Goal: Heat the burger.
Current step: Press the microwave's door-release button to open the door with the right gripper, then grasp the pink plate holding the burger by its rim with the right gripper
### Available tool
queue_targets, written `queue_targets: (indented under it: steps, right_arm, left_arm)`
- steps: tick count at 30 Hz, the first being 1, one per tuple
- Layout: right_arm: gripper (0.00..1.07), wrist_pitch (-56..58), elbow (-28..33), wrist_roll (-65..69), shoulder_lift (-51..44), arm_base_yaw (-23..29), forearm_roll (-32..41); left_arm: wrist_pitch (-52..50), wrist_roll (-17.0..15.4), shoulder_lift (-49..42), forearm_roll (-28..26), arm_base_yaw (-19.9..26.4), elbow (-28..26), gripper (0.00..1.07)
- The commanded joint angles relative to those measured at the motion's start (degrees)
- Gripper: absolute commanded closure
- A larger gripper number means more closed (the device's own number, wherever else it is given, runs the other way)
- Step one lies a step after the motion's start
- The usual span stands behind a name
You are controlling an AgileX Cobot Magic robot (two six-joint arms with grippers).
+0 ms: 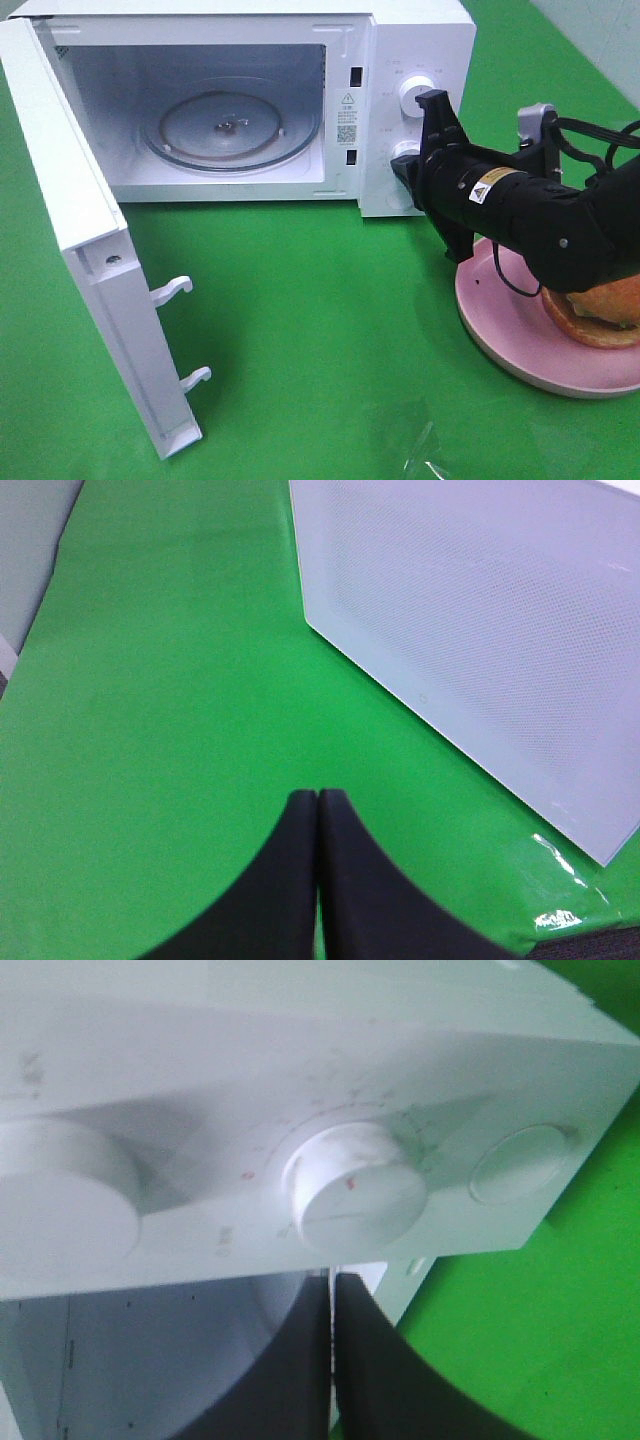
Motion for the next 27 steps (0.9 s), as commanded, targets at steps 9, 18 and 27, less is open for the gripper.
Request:
queue_targets:
  steps: [9, 18, 27]
  right_arm:
    - [1.07, 4.98, -0.11, -15.3, -1.78, -0.23, -18.91]
    - [1.06, 12.89, -0.74, -39.82, -7.85, -0.23, -21.14]
    - [1.05, 30.6, -2.98, -59.93, -14.9, -0.23, -23.2]
  left_arm:
    - [-0.8, -0.23, -1.15, -0.17, 0.11, 0.11, 1.07]
    - [-0.8, -0.23, -1.15, -0.17, 0.11, 0.11, 1.07]
    - [-0.8, -0.23, -1.15, -0.17, 0.11, 0.11, 1.07]
